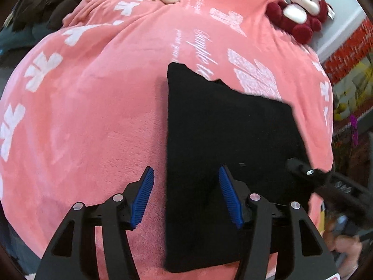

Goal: Fold small clothes

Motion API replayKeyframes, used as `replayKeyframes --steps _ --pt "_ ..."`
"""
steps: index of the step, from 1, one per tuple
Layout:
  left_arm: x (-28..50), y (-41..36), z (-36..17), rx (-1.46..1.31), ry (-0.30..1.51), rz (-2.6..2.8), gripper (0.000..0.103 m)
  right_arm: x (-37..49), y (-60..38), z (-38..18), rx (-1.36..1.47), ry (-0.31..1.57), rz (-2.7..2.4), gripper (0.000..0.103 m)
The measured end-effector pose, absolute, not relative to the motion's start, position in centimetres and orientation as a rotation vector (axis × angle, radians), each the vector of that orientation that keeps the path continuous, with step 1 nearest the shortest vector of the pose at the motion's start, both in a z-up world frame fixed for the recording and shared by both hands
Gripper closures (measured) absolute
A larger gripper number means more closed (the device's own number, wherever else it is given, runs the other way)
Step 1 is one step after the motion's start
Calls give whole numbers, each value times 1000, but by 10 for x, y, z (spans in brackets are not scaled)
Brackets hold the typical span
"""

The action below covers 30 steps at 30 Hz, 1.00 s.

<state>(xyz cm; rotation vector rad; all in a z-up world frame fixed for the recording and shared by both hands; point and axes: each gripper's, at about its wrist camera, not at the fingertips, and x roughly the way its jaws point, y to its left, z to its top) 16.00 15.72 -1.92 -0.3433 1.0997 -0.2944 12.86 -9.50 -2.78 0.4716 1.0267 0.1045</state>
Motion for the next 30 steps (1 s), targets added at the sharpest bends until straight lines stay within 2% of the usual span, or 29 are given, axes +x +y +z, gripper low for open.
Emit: replayKeyframes --steps 2,4,6,8,9,10,12,18,22,30 --pt "159 148 -23 -327 1116 -305 47 129 -101 -47 429 1066 66 88" --pt "160 136 -28 -317 1137 -317 47 131 -102 -62 435 1095 90 83" --pt "158 127 -28 -281 1139 -318 47 127 -103 -48 422 1077 62 75" --pt "151 120 -24 -234 1122 -315 47 113 -100 -25 352 1023 22 74" --pt "146 119 -21 -221 1113 -315 47 105 -100 -17 319 1000 9 70" --pt "143 118 -20 -213 1107 -313 47 90 -99 -8 276 963 -13 57" --pt "132 114 -16 -196 1091 -304 47 67 -98 0 212 918 -48 45" --pt "96 93 -10 -124 1035 -267 45 11 -94 -7 45 878 -111 32" --pt "75 78 -13 -30 1020 -245 44 -7 -99 -14 74 878 -123 30" --pt "48 69 -18 17 989 -192 44 -27 -104 -30 95 853 -153 18"
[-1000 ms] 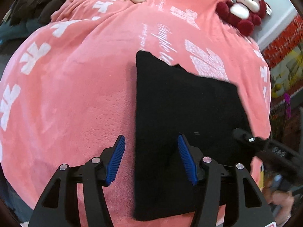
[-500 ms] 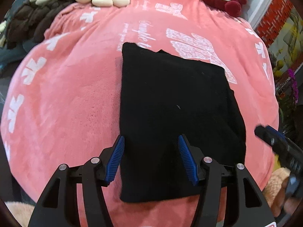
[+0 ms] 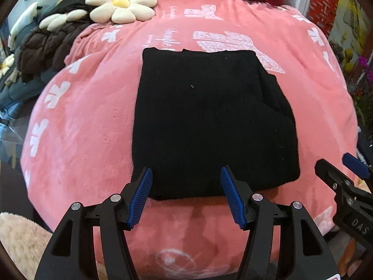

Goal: Fold small clothes

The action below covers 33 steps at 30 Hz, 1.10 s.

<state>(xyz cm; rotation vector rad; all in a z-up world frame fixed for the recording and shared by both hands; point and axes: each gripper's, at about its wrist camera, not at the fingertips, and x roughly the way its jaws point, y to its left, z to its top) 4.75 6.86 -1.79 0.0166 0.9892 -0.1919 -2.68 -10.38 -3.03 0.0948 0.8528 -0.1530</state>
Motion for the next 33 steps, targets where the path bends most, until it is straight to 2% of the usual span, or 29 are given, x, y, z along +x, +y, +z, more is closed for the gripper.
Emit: replayKeyframes --steps 15,33 --pt "36 58 -39 25 1010 -109 44 -30 -110 -59 100 921 -160 13" --pt "30 54 -37 45 989 -92 44 -34 -90 -55 -30 876 -164 11"
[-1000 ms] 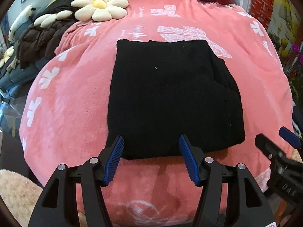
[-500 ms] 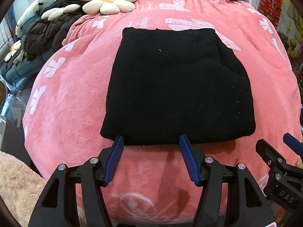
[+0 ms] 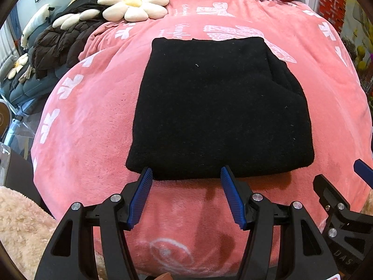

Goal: Fold small clothes

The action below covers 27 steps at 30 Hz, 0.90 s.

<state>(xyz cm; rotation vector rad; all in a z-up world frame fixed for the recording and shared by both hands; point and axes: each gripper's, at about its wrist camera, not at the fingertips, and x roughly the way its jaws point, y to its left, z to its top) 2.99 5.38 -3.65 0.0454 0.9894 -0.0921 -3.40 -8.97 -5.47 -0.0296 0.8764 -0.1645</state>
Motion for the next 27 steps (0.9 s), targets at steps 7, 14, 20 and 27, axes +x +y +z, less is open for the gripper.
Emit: replayKeyframes --steps 7,14,20,27 --pt "28 57 -36 33 995 -70 44 -30 -75 -58 -92 894 -128 11" --pt "30 71 -41 -39 1030 -37 44 -26 -80 -62 -16 935 -124 11" --pt "29 65 -40 -12 1027 -58 44 -24 -82 -65 -10 952 -125 11" --pt "28 63 -41 0 1030 -51 44 -18 -84 -66 70 974 -129 11"
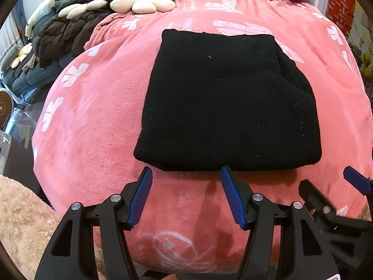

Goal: Fold small clothes

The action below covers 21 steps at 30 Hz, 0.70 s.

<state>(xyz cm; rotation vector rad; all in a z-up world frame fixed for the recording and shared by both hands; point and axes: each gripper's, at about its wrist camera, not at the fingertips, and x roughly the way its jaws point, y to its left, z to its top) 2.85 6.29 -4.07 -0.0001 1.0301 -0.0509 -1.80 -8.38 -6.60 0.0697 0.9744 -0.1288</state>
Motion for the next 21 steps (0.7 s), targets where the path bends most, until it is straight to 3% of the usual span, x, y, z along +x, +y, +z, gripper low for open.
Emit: replayKeyframes --steps 21 --pt "29 65 -42 -38 1043 -79 40 -13 -93 -77 80 1023 -172 11"
